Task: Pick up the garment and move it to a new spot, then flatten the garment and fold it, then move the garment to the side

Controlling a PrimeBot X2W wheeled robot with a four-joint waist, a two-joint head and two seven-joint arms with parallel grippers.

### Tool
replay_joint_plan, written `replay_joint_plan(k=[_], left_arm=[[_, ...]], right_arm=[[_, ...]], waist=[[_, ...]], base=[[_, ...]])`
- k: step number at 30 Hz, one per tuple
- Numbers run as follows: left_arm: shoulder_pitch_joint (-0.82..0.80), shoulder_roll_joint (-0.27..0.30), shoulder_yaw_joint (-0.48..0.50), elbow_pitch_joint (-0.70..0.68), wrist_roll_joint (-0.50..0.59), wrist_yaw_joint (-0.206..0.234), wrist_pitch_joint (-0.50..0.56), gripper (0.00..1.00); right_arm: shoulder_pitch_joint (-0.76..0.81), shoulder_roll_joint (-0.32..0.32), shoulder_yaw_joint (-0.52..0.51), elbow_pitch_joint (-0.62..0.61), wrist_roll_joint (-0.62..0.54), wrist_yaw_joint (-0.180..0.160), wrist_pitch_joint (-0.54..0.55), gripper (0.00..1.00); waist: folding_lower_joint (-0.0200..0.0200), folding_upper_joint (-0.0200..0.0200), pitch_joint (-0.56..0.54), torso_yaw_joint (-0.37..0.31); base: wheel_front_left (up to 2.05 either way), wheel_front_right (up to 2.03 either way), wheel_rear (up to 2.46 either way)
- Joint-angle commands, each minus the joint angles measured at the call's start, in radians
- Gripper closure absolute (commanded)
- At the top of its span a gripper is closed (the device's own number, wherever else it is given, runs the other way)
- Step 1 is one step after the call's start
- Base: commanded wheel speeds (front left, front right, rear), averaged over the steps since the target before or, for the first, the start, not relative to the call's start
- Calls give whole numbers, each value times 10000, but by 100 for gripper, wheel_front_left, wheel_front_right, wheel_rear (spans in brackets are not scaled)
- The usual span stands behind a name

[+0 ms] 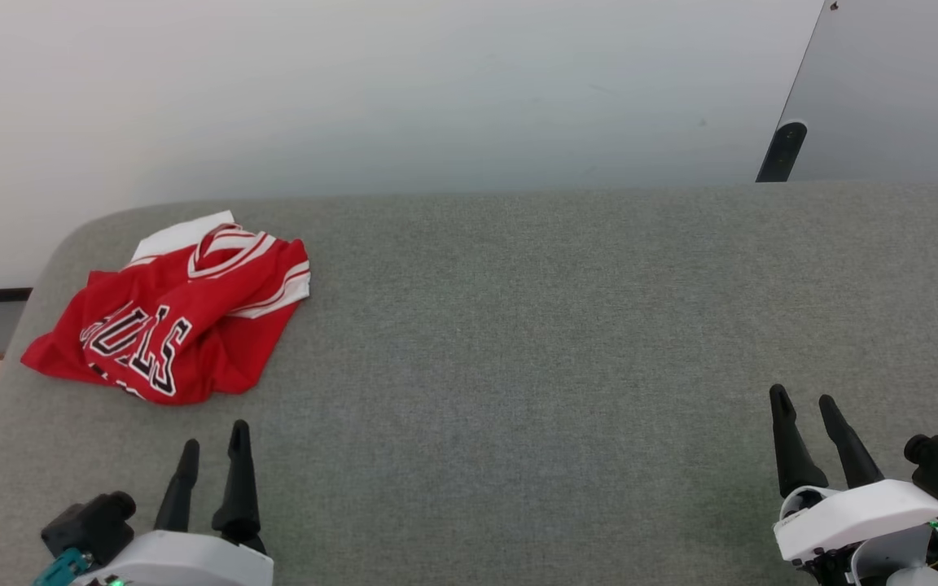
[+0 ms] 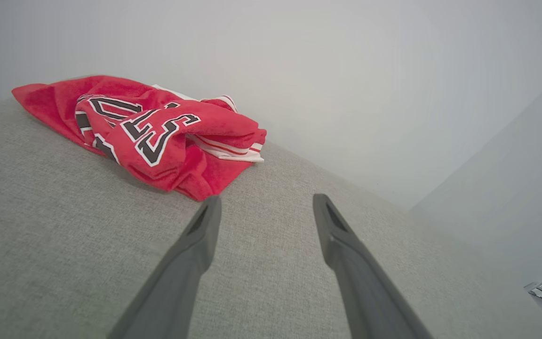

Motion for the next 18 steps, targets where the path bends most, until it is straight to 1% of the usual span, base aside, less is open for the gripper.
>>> replay_joint_plan(k=[1,18], left_arm=[[-90,55,16,-77,275,-28,-86,0],[10,174,-89,-106,1768,-80,-498,0]], right_arm=[[-212,0,-26,-60,-293,-5,-92,0],[-285,111,-47,-92,-2003,-6,-504,0]], waist=[[0,0,3,2],[0,0,33,7]], base=[[0,0,0],[0,0,0]])
